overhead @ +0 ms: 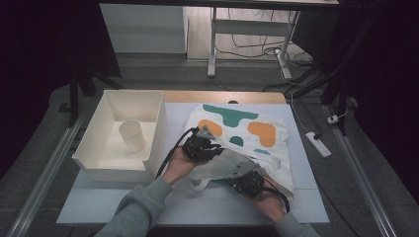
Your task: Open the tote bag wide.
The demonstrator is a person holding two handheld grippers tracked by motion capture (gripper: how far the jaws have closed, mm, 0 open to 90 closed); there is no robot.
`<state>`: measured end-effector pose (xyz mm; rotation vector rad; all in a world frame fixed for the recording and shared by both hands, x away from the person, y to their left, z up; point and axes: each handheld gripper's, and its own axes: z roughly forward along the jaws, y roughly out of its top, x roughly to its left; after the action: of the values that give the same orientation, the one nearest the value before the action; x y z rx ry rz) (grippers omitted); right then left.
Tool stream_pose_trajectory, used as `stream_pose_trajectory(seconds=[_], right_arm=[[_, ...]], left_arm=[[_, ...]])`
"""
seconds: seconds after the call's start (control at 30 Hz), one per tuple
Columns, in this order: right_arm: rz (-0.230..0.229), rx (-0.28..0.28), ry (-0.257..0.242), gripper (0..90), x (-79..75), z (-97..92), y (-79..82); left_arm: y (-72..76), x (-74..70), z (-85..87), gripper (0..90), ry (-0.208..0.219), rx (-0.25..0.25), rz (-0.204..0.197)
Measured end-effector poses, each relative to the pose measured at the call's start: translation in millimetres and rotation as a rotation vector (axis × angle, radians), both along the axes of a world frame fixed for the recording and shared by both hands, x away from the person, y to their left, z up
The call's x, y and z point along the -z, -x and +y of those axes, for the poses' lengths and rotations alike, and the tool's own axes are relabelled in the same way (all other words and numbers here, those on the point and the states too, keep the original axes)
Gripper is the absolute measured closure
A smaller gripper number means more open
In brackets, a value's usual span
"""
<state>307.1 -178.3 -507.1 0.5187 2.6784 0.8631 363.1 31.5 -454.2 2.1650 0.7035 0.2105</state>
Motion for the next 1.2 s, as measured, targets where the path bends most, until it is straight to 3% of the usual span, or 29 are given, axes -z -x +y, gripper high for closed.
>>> stream_pose_trajectory(seconds=[0.27,0.43,0.77,1.0,1.2], right_arm=[[0.067,-0.054,-0.091,87.0,-12.6,-3.7,11.7],[0.053,-0.091,-0.117,87.1,-20.8,-1.9,22.4],[0.079,-0.161,-0.155,87.2,-35.4,0.9,45.0],[0.147,-0.258,-0.174,87.2,-40.9,-2.1,66.5],[0.216,-0.316,-0.231,87.2,-48.4,-6.1,77.3]], left_arm=[[0.6,-1.3,1.6,78.7,0.009,-0.025,-0.025],[1.7,-3.9,3.6,78.8,0.016,-0.036,-0.041],[8.3,-17.0,10.6,78.9,0.059,-0.063,-0.09],[11.0,-24.1,12.7,79.0,0.07,-0.084,-0.126],[9.6,-24.6,13.8,79.0,0.099,-0.109,-0.118]])
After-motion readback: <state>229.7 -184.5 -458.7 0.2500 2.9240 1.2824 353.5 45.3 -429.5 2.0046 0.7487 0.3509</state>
